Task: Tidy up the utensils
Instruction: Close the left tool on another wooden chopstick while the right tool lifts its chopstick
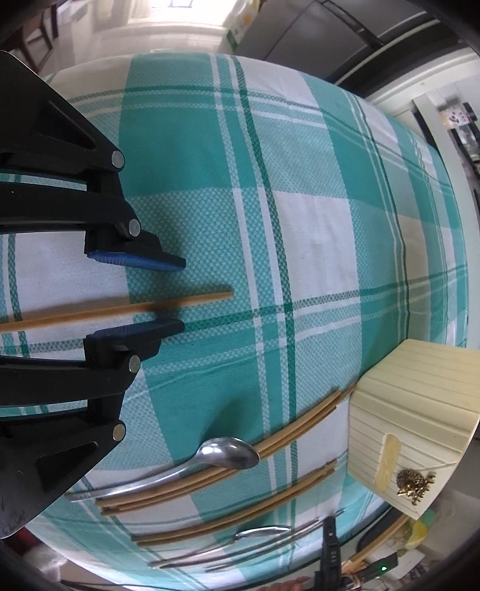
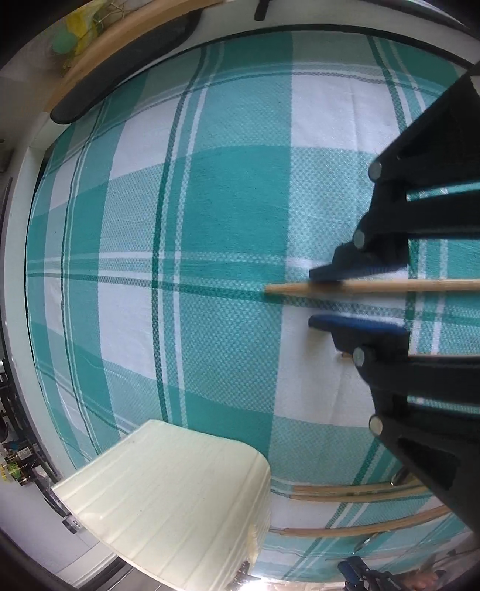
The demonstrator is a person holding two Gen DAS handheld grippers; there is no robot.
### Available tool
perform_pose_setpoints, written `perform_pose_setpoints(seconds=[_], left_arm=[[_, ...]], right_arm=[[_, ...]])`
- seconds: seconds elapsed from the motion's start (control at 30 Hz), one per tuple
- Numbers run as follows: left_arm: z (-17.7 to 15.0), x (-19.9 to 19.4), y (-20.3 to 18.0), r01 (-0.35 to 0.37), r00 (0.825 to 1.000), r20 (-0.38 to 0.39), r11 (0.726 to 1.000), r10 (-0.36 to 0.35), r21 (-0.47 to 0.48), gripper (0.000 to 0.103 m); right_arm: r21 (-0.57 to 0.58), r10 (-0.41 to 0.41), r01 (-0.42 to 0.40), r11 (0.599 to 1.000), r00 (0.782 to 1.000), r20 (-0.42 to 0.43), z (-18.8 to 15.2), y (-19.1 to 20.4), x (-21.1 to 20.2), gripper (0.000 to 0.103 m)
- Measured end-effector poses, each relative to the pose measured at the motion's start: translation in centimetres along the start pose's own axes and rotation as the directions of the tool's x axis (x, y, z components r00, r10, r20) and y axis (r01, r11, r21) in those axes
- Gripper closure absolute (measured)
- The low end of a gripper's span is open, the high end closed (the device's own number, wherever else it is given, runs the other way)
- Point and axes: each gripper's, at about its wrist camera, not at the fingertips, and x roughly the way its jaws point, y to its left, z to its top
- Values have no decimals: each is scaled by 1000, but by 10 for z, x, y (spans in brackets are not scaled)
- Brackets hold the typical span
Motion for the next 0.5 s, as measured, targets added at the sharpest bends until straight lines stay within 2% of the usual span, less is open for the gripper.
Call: perform_pose_setpoints(seconds=[0.03,0.17,0.2,0.27,0.37,0.5], left_arm=[[2,1,-1,8,1000,0,1000,-8,0,98],[8,-3,0,8,1000,21,999,-7,-35,100],[8,-10,1,19,999,40,999,-17,-49,100],[6,-32,2,50,994,98,997,-43,-64,100],[3,-77,-3,92,976,202,995,-82,-43,100],[3,-140,-12,132,935,332,991,-126,4,100]], right_arm=[[15,14,-14,1000,1000,6,3,-2,1,97],[55,62,-66,996,996,72,4,-11,-9,97],[57,81,-86,995,992,98,2,-22,-19,97],[43,116,-125,991,980,160,-11,-16,-46,97],[-17,153,-153,988,956,252,-37,-5,-98,97],[-89,189,-168,982,915,355,-73,-4,-165,97]])
